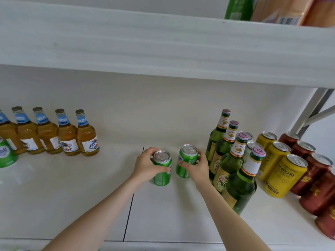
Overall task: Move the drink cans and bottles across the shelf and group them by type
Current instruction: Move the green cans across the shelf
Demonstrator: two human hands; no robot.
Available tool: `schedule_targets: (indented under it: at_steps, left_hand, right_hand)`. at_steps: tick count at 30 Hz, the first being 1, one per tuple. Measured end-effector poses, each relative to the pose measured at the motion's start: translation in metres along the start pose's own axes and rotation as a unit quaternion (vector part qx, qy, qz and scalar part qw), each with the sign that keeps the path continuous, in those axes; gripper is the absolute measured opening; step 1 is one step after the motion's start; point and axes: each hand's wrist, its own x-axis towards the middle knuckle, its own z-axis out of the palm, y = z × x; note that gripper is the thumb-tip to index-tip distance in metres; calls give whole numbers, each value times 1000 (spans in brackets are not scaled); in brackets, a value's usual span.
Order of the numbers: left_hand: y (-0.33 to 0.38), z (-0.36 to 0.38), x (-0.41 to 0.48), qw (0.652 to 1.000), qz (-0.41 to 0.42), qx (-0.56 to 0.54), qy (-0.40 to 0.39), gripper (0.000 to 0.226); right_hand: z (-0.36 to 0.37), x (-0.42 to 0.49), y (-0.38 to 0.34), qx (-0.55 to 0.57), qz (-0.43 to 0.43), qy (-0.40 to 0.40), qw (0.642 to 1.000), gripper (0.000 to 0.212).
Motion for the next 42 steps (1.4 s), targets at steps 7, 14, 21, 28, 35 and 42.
schedule_targets:
  at_steps: [7,14,21,28,35,42]
  left_hand:
    - [-2,15,39,999,24,17,-16,65]
    - [-8,28,62,999,33,21,-36,68]
    - [-13,38,69,998,33,18,-47,72]
    - [-19,40,72,998,32,4,-49,73]
    - [-21,41,74,998,36,2,-57,74]
    - [-23,37,75,996,16,-27,-88,76]
  right_hand:
    - [7,41,11,4,22,48,999,84]
    - [10,68,19,-14,50,67,996,90]
    - [10,78,27,-21,42,49,998,87]
    - [12,85,32,-8,31,35,999,85]
    - [10,83,42,-2,36,27,999,85]
    - [4,48,61,16,60,66,996,82]
